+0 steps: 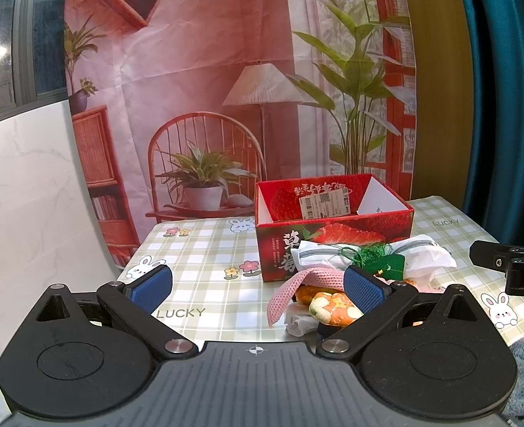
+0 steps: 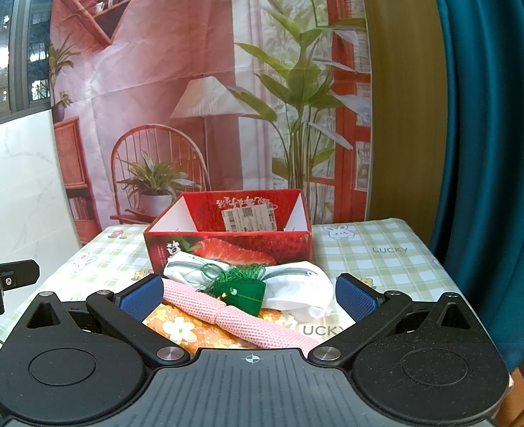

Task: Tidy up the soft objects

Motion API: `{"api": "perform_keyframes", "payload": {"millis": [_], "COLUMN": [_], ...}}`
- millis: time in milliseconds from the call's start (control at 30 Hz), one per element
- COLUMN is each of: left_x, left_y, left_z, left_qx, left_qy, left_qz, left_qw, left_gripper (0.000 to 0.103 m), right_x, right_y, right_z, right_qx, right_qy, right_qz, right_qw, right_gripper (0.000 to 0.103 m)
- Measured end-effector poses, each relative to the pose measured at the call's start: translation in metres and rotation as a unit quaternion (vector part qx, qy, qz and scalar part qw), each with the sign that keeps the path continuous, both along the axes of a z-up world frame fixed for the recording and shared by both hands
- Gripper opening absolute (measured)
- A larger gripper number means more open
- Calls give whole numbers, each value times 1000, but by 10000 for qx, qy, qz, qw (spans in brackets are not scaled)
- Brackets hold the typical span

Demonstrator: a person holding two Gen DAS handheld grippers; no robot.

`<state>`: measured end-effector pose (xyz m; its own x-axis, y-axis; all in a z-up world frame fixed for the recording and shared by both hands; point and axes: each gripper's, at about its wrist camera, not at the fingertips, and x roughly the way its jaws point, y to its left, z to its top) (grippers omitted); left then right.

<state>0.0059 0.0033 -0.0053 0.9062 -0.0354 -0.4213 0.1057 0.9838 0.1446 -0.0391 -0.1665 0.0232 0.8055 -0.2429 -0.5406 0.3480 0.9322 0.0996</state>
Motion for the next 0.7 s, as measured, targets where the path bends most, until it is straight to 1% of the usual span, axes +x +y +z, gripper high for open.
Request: {"api": "perform_keyframes", "payload": {"millis": [433,700], "left_x": [-1,0], "left_y": [-1,1], "left_z": [-1,0], "left_qx": [-2,-69], "left_qy": [16,99], "left_qz": [0,4], "left_qw": [10000,9999], "left_gripper": [103,103], "right_x": [0,-2], "right_y": [-1,0], "right_z": [0,-5], "right_qx": [13,44], "right_qy": [6,-19], "right_qz": [-2,-32], "right_qw": [10000,10000], "right_gripper": [103,103]}}
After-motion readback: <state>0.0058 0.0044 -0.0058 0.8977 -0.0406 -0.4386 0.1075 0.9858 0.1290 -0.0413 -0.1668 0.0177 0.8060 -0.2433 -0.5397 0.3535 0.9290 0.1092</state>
